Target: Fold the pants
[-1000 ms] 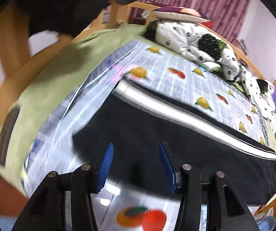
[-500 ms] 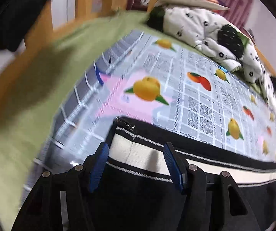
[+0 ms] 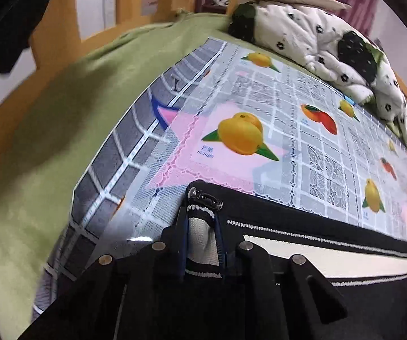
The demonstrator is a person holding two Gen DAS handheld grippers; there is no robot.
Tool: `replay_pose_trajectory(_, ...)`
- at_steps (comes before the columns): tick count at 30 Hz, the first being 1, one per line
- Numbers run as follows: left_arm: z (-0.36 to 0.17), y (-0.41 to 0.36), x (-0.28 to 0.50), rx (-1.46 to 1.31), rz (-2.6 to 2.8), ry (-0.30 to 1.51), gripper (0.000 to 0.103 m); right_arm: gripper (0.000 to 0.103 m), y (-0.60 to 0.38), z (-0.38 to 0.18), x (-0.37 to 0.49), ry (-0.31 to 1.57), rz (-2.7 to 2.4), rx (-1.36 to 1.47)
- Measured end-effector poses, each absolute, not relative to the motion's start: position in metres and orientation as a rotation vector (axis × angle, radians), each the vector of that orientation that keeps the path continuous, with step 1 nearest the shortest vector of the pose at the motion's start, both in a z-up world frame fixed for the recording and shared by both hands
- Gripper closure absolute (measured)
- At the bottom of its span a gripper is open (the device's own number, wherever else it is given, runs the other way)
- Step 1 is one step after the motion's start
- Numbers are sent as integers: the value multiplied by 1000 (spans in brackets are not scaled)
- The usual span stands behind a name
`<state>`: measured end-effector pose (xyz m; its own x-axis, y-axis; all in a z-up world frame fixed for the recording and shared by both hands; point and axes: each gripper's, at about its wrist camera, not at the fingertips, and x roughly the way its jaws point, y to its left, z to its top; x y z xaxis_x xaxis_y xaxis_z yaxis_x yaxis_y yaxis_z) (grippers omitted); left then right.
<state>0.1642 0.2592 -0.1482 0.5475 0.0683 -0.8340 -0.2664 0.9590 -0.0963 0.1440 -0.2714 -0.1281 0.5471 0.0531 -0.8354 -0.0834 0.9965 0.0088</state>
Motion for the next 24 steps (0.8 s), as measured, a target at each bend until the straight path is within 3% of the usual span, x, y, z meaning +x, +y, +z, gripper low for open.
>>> replay_pose_trajectory(4, -148, 262, 165, -233, 200, 974, 85, 46, -284, -128, 141, 964, 107, -223)
replay_pose_trajectory(6, -150, 261, 167, -222, 208, 972, 84, 35, -302, -126, 141, 921, 144, -275)
replay_pose_trajectory(7, -151, 261, 167, -211, 213, 972, 84, 20, -313, -127, 145, 924, 171, -266)
replay_pose_trajectory(8, -152, 258, 168, -194, 221, 971, 84, 15, -320, -128, 150, 938, 195, -244)
replay_pose_trajectory(10, -151, 252, 170, -160, 237, 973, 84, 15, -339, -137, 163, 981, 265, -156)
replay_pose_trajectory(12, -151, 250, 172, -154, 244, 973, 84, 24, -346, -150, 171, 1016, 256, -134)
replay_pose_trajectory(13, -151, 250, 172, -158, 244, 975, 84, 43, -346, -158, 172, 1041, 275, -145)
replay_pose_trajectory(14, -151, 252, 173, -167, 240, 977, 84, 53, -342, -163, 170, 1042, 294, -175)
replay_pose_trajectory(15, -152, 253, 174, -179, 237, 979, 84, 53, -338, -165, 165, 1018, 305, -223)
replay_pose_trajectory(16, -152, 255, 174, -201, 234, 980, 84, 63, -332, -165, 161, 989, 323, -267)
replay_pose_trajectory(17, -152, 258, 174, -222, 231, 980, 84, 91, -328, -165, 159, 988, 352, -277)
replay_pose_trajectory(18, -152, 259, 174, -236, 231, 978, 84, 99, -326, -164, 158, 986, 361, -284)
replay_pose_trajectory(24, -152, 259, 176, -262, 240, 970, 84, 100, -327, -149, 158, 869, 308, -262)
